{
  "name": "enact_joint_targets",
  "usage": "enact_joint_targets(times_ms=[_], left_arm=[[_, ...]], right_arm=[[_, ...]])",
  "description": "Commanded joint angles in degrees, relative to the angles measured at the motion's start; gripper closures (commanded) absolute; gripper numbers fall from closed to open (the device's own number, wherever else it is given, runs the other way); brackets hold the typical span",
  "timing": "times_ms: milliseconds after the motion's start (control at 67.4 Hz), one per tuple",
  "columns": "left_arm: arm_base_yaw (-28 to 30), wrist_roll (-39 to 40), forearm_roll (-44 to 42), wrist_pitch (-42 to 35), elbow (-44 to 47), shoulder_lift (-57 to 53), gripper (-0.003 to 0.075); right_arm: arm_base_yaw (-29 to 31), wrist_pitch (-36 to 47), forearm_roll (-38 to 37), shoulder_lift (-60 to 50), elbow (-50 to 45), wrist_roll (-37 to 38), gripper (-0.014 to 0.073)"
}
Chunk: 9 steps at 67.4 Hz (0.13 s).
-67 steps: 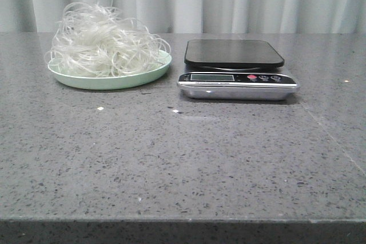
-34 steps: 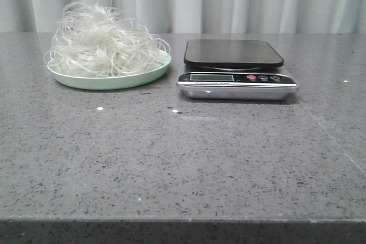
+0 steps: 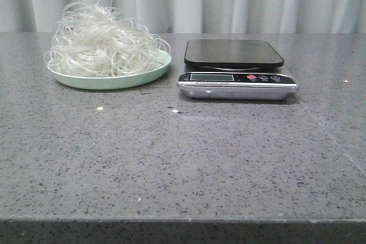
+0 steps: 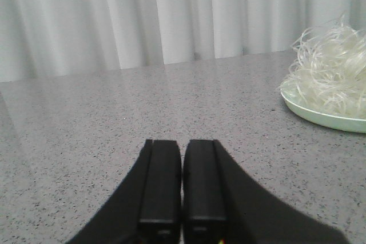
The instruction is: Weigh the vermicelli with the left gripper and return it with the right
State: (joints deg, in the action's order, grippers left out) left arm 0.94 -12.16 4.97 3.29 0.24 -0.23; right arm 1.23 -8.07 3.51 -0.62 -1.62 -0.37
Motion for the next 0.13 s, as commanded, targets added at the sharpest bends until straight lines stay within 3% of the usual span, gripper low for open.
enact_joint_targets(times_ms=[0,119], left_arm=[[0.15,0.11,0.5,-4.57,0.33,-1.1,0.0584],[0.15,0.11,0.5,-4.57,0.33,-1.1,0.0584]], right_arm=[[0.0,4.8,0.24,-0.87,0.47,-0.01,0.0442],[0.0,4.8,0.24,-0.87,0.47,-0.01,0.0442]])
